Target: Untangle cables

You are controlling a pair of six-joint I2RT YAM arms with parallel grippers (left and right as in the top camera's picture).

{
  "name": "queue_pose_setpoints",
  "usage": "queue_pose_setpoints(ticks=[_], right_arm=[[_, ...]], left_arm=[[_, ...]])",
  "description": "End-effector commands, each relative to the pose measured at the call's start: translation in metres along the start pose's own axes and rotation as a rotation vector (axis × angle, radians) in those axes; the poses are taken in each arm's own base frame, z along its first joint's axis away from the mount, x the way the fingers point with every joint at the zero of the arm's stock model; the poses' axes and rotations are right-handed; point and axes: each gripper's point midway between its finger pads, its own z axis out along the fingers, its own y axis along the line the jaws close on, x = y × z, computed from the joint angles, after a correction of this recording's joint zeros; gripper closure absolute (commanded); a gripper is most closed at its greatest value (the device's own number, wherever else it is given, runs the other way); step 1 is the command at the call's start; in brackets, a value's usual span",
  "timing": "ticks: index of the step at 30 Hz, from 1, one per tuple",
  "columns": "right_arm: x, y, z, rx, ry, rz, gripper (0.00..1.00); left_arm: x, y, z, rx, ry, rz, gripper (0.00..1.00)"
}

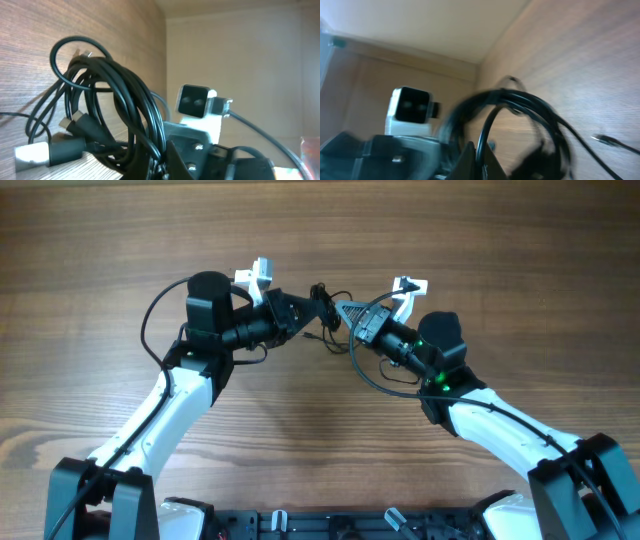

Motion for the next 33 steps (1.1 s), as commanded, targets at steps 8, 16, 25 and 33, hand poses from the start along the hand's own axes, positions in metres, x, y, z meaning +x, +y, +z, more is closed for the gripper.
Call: queue_pose_setpoints(ticks=[8, 16, 25, 33], right_arm=[[0.010, -0.004, 0.002, 0.005, 0.047, -0.057, 0.77], [-0.001, -0.007, -0.001, 0.013, 0.021, -0.108, 0.43], [0.032, -0.038, -0.008, 0.113, 0.194, -0.006, 0.00], [0.075, -0.032, 0.005, 0.123, 0.244, -0.253, 0.02]], left_arm=[[-0.008, -0.023, 0.005, 0.046, -0.057, -0.041, 0.96], [-0.002, -0.022, 0.011, 0.034, -0.050, -0.044, 0.96], [-0.068, 0.007, -0.023, 0.020, -0.349, -0.563, 0.96], [-0.059, 0.018, -0.016, 0.033, -0.360, -0.975, 0.96]])
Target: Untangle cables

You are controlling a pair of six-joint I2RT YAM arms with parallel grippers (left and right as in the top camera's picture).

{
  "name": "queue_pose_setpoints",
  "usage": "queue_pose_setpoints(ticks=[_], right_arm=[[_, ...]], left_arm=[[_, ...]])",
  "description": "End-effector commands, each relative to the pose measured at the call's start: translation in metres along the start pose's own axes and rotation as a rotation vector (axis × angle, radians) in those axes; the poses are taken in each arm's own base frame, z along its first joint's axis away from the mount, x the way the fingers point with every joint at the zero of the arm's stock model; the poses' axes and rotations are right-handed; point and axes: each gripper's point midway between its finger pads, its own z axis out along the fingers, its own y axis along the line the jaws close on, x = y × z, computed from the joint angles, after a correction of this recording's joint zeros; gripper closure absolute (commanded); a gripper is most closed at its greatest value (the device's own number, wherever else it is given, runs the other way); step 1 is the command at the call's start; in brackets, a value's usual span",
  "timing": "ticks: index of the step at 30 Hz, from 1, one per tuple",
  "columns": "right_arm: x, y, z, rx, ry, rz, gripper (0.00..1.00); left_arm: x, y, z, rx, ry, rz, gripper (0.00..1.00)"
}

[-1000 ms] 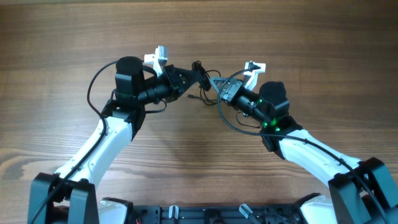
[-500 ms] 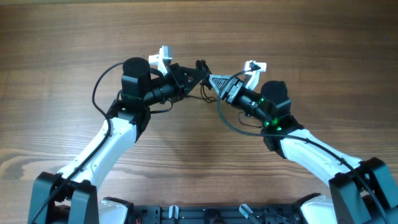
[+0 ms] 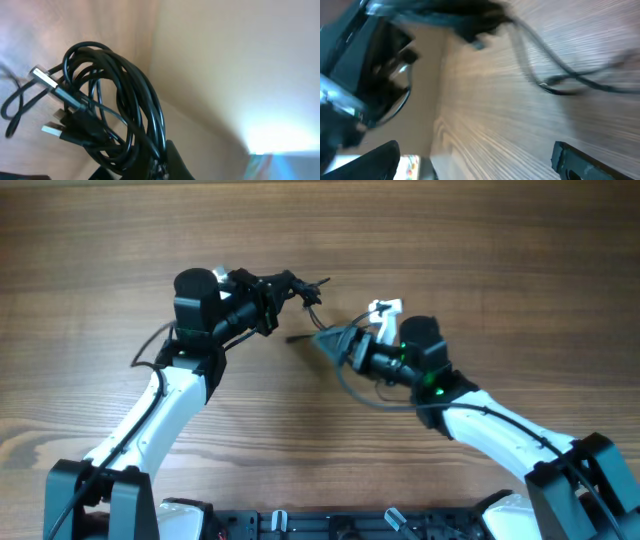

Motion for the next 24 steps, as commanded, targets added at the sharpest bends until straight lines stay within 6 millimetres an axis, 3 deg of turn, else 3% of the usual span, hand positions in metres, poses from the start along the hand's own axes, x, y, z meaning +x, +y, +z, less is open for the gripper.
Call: queue_pose_setpoints(ticks=[1, 3, 6, 7, 8, 10, 15, 19, 22, 23, 24], right_arm=[[0.005, 0.001, 0.011, 0.048, -0.050, -0.166, 0.04], [0.003, 0.002, 0.015, 0.087, -0.110, -0.189, 0.12], [0.000, 0.006, 0.018, 0.113, -0.183, -0.203, 0.40], [-0.003, 0.006, 0.018, 0.126, -0.209, -0.206, 0.41], [-0.008, 0.004, 0.017, 0.147, -0.250, -0.188, 0.26], [-0.018, -0.002, 0.014, 0.176, -0.313, -0.132, 0.19], [-0.024, -0.014, 0.013, 0.223, -0.356, -0.123, 0.18], [-0.020, -0.020, 0.017, 0.237, -0.331, -0.137, 0.18], [-0.012, -0.017, 0.020, 0.228, -0.274, -0.250, 0.12], [-0.010, -0.014, 0.019, 0.221, -0.251, -0.287, 0.01], [-0.011, -0.014, 0.016, 0.224, -0.246, -0.280, 0.00]], left_arm=[[0.009, 0.002, 0.003, -0.020, -0.002, -0.289, 0.96], [0.016, 0.008, 0.006, -0.040, 0.010, -0.374, 0.96], [0.026, 0.011, 0.009, -0.054, 0.028, -0.381, 0.96], [0.028, 0.012, 0.009, -0.057, 0.032, -0.379, 0.96], [0.030, 0.013, 0.010, -0.061, 0.037, -0.377, 0.96], [0.036, 0.015, 0.012, -0.070, 0.049, -0.372, 0.96], [0.051, 0.010, 0.015, -0.053, 0.094, -0.342, 0.96], [0.062, -0.013, 0.014, 0.037, 0.148, -0.255, 0.96], [0.051, -0.040, 0.006, 0.163, 0.117, 0.193, 0.96], [0.039, -0.043, 0.001, 0.181, 0.074, 0.476, 0.96], [0.036, -0.041, -0.004, 0.173, 0.108, 0.582, 0.96]])
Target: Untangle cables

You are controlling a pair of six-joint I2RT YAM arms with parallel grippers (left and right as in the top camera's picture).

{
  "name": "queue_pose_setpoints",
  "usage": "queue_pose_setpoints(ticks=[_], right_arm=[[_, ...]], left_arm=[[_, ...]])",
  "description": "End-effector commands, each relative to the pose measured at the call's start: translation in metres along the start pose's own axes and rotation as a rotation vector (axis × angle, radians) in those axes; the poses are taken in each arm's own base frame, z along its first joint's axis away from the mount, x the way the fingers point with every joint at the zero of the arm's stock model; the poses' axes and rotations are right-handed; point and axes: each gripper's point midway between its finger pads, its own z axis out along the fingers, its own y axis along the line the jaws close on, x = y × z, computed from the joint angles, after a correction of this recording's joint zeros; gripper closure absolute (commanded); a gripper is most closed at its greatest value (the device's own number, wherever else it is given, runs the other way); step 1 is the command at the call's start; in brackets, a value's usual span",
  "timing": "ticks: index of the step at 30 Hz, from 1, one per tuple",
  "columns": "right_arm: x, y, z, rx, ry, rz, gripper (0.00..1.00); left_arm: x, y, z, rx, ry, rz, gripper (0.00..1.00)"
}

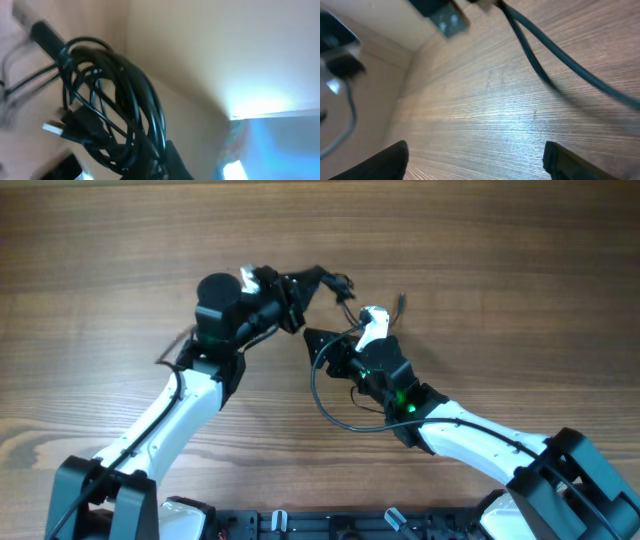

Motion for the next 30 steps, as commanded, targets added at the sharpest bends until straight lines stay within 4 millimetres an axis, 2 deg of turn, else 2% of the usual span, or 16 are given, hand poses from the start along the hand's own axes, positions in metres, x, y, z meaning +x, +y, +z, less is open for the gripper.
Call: queue_pose_setpoints(ticks=[1, 2, 4, 6, 7, 8, 9, 10, 12, 13, 15, 18, 20, 23, 27, 30], right_arm=[[0.002, -0.001, -0.006, -0.007, 0.046, -0.074, 0.00], [-0.001, -0.004, -0.012, 0.006, 0.056, -0.067, 0.00], [-0.012, -0.011, -0.024, 0.039, 0.056, -0.045, 0.01], [-0.023, -0.012, -0.036, 0.046, 0.043, -0.032, 0.07], [-0.030, -0.010, -0.041, 0.039, 0.030, -0.029, 0.12], [-0.039, -0.008, -0.046, 0.030, 0.010, -0.024, 0.25], [-0.050, -0.005, -0.053, 0.014, -0.017, -0.018, 0.53], [-0.063, -0.002, -0.060, -0.003, -0.050, -0.010, 0.76], [-0.081, 0.003, -0.070, -0.033, -0.099, -0.004, 0.88], [-0.088, 0.006, -0.073, -0.059, -0.115, -0.004, 0.89], [-0.089, 0.018, -0.075, -0.126, -0.097, -0.014, 0.88], [-0.072, 0.036, -0.073, -0.239, -0.005, -0.033, 0.86], [-0.059, 0.044, -0.071, -0.304, 0.067, -0.042, 0.90], [-0.052, 0.050, -0.068, -0.354, 0.118, 0.007, 0.94], [-0.055, 0.067, -0.067, -0.453, 0.134, 0.083, 0.95], [-0.053, 0.065, -0.063, -0.446, 0.150, 0.133, 0.96]], left_arm=[[-0.008, -0.018, -0.022, 0.032, 0.092, 0.534, 0.96], [0.003, -0.023, -0.029, 0.065, 0.177, 0.595, 0.96], [0.027, -0.032, -0.048, 0.162, 0.347, 0.886, 0.96], [0.031, -0.025, -0.059, 0.189, 0.419, 1.059, 0.96], [0.028, -0.021, -0.060, 0.184, 0.427, 1.091, 0.96], [0.027, -0.016, -0.061, 0.179, 0.439, 1.121, 0.96], [0.030, -0.010, -0.063, 0.187, 0.473, 1.166, 0.96], [0.037, -0.005, -0.067, 0.206, 0.525, 1.210, 0.96], [0.045, 0.001, -0.073, 0.232, 0.591, 1.244, 0.96], [0.045, 0.002, -0.073, 0.229, 0.593, 1.241, 0.96], [0.045, 0.002, -0.073, 0.229, 0.593, 1.242, 0.96], [0.045, 0.002, -0.073, 0.229, 0.593, 1.241, 0.96], [0.045, 0.002, -0.073, 0.229, 0.593, 1.241, 0.96], [0.045, 0.002, -0.073, 0.228, 0.594, 1.240, 0.96], [0.044, 0.004, -0.073, 0.220, 0.595, 1.225, 0.96], [0.044, 0.004, -0.073, 0.220, 0.595, 1.225, 0.96]])
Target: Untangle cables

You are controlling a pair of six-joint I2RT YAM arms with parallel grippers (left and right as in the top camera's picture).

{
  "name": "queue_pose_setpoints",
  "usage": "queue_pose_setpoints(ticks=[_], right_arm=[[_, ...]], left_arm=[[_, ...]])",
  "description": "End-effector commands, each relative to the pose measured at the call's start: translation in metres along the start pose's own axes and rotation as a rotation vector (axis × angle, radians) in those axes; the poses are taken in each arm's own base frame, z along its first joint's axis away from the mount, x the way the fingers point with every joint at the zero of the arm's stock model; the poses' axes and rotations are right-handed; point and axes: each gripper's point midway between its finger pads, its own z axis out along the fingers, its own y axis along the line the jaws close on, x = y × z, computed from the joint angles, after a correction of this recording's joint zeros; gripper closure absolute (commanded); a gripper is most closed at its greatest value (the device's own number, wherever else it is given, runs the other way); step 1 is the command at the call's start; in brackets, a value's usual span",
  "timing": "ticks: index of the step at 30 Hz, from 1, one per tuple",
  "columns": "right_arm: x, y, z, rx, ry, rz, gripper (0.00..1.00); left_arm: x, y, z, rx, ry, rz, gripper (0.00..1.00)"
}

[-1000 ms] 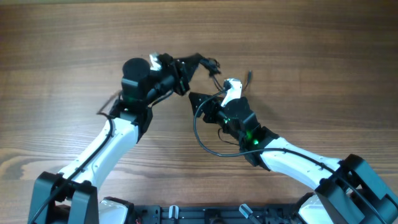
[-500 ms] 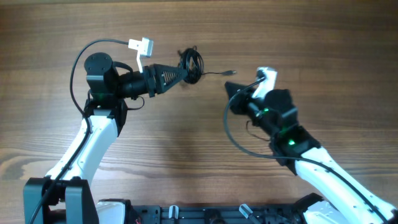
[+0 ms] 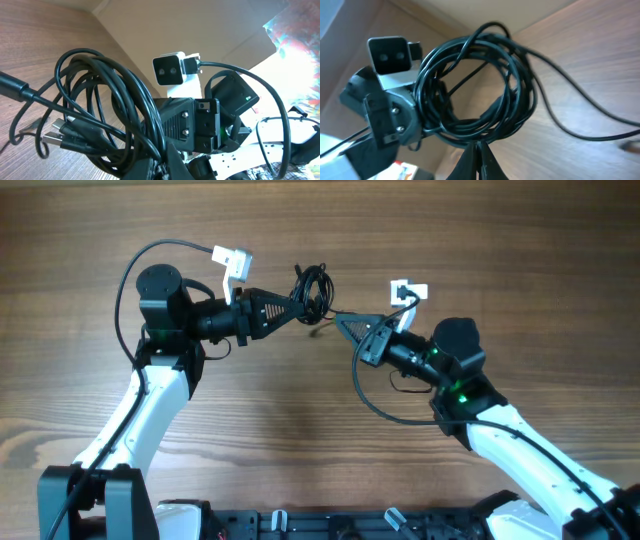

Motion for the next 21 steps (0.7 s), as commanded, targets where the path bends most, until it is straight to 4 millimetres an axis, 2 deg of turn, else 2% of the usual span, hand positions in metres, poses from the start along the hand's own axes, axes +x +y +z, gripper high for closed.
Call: queue_pose_setpoints(ticks=[1, 5, 13, 21], right_arm=[[0.010, 0.001, 0.005, -0.025, 0.055, 0.090, 0.96], [0.015, 0.005, 0.006, -0.037, 0.076, 0.106, 0.96], [0.013, 0.004, 0.007, -0.027, 0.059, 0.128, 0.96], [0.008, 0.006, 0.007, -0.031, 0.034, 0.132, 0.95]], left_arm=[[-0.002, -0.005, -0.001, 0.014, 0.006, 0.043, 0.96], [-0.003, -0.004, -0.001, 0.008, 0.001, 0.042, 0.96], [-0.003, -0.004, 0.000, 0.004, -0.002, -0.041, 0.96], [0.007, -0.012, 0.025, 0.024, 0.033, -0.037, 0.96]])
